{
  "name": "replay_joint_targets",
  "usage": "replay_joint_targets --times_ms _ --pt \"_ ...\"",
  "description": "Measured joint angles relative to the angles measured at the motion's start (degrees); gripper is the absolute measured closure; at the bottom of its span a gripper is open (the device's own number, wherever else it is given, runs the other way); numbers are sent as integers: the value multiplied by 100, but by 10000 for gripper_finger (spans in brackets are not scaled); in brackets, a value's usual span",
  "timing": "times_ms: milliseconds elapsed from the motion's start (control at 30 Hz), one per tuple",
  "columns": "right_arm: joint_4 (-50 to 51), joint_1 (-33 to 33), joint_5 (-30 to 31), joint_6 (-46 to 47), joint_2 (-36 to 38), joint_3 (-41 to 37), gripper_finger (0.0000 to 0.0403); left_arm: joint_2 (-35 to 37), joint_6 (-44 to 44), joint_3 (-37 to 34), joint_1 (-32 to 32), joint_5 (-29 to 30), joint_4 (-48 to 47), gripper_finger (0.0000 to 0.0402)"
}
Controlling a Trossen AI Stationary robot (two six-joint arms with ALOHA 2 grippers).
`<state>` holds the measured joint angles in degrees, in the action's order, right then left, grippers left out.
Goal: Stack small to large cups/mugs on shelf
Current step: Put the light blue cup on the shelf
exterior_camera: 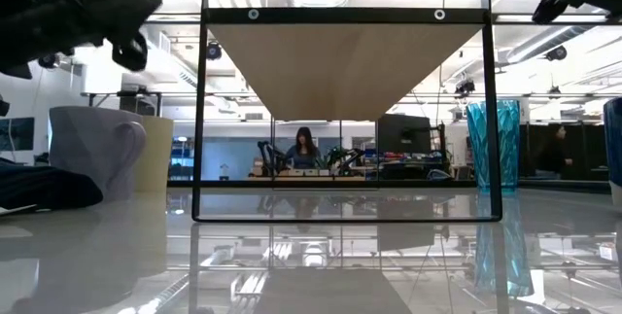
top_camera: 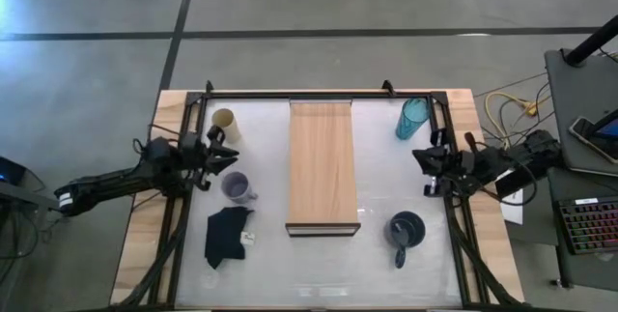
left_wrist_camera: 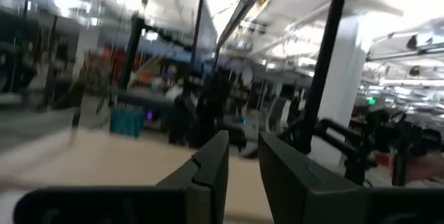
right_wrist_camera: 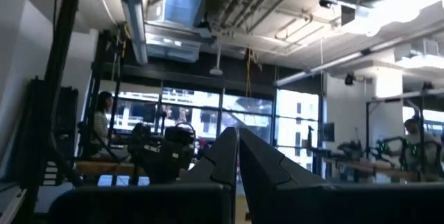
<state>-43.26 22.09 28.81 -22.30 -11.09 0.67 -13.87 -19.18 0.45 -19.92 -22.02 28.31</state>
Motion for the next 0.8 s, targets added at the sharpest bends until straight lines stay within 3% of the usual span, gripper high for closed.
replay_joint_targets --times_ms 133,400,600,700,800 --pt "-3 -2 322 63 0 0 394 -1 -3 0 0 0 -311 336" --pt "-28 -2 254 41 0 0 394 9 -51 -7 1 0 -212 336" --pt "-1063 -1 313 1397 4 0 394 -7 -1346 6 4 303 650 336" --pt "-1861 -6 332 2980 11 2 394 19 -1161 26 9 391 844 336" --pt "-1917 -39 507 2914 16 4 394 30 -887 26 4 494 996 336"
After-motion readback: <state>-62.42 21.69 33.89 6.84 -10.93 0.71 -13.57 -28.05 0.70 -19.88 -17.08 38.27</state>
